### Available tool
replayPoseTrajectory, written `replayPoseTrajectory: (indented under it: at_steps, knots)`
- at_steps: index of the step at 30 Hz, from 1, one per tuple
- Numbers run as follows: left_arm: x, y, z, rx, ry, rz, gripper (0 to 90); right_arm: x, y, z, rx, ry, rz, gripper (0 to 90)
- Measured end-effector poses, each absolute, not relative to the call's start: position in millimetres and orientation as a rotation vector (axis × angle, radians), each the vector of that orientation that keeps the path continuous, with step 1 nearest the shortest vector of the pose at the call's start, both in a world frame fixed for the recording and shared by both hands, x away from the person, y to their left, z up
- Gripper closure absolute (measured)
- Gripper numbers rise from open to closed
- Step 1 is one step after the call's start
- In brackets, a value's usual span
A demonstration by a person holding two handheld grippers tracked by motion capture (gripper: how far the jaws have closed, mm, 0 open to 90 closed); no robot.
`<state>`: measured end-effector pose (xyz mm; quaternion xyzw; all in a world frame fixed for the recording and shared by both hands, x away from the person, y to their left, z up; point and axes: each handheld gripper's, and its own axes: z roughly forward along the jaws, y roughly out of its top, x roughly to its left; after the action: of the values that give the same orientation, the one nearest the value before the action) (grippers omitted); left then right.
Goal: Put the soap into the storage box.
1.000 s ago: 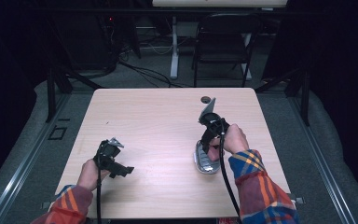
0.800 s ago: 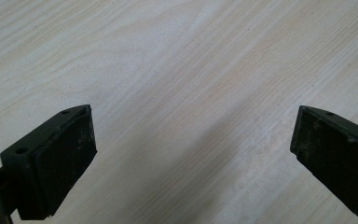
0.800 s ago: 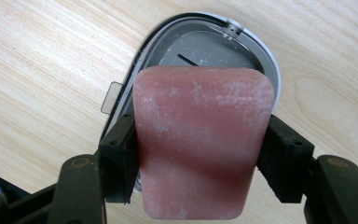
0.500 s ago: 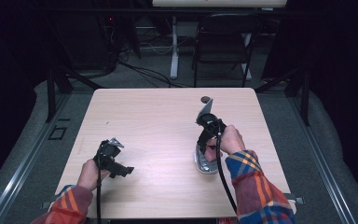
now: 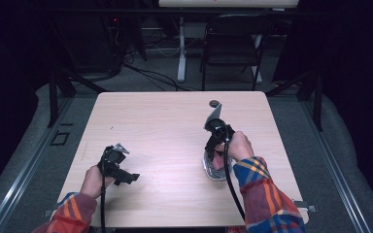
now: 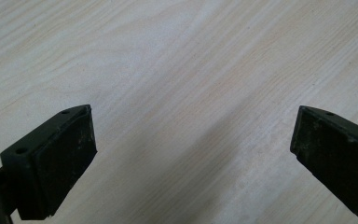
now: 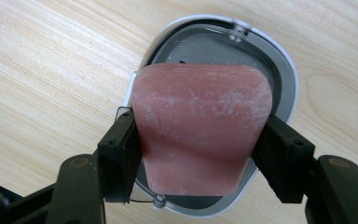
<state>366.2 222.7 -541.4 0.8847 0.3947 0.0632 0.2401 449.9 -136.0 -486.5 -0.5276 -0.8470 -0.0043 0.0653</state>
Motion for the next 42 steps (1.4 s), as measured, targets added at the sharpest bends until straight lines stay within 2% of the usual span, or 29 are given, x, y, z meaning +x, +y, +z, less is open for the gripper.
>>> replayPoseTrajectory:
  at_steps: [12, 18, 25, 26, 29, 33, 42]
  knots:
    - [366, 223, -541, 2.423, 1.080, 0.173, 0.1, 446, -146, -479, -1.618, -2.554, -0.097, 36.5]
    - [366, 223, -541, 2.423, 1.080, 0.172, 0.1, 441, -164, -468, -1.614, -2.608, -0.197, 32.9]
    - [366, 223, -541, 2.422, 1.082, 0.172, 0.2, 428, -188, -456, -1.546, -2.720, -0.350, 20.4]
    - [366, 223, -542, 2.420, 1.083, 0.170, 0.1, 423, -194, -455, -1.520, -2.756, -0.361, 14.5]
    - [366, 223, -542, 2.422, 1.084, 0.173, 0.1, 415, -202, -454, -1.518, -2.785, -0.393, 12.1]
    - [366, 223, -542, 2.421, 1.085, 0.173, 0.1, 407, -214, -454, -1.504, -2.829, -0.420, 3.5]
    - [366, 223, -542, 2.417, 1.092, 0.181, 0.1, 386, -244, -457, -1.561, -2.870, -0.458, 0.0]
